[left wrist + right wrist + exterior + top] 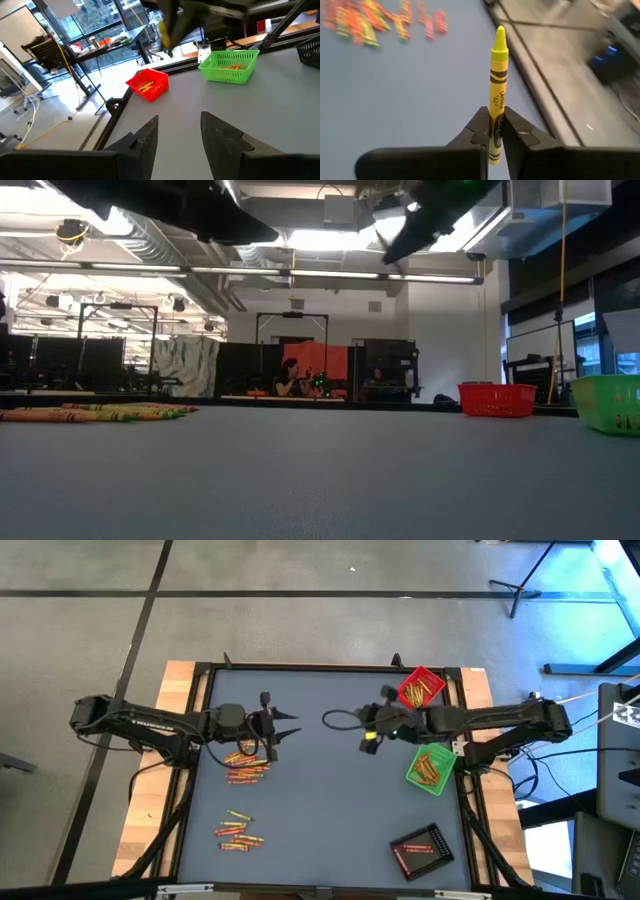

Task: Sort crayons
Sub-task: Put the light green crayon into the red bin

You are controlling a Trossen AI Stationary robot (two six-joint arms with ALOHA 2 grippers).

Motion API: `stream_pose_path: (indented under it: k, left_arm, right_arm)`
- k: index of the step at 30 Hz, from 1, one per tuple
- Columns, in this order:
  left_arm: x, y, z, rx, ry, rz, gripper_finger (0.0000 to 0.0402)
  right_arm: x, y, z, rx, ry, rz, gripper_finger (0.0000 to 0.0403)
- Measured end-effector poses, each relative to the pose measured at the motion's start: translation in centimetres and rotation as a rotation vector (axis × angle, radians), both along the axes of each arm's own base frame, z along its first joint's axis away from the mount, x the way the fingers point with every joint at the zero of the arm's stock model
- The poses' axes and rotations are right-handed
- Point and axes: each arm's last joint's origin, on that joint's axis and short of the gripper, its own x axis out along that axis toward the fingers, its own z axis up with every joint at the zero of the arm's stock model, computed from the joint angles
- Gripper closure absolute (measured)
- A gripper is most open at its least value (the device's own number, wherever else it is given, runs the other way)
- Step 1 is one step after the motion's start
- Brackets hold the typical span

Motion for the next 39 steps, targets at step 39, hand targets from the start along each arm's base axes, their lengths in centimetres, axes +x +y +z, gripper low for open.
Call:
stream_pose_path:
  k: [39]
  left_arm:
    - [0.1,-0.2,-0.1,-0.002,0.004,-0.011,0.0271]
  right_arm:
    - [-12.3,-18.8,-8.6,0.364,0.326,-0.793,0.0364]
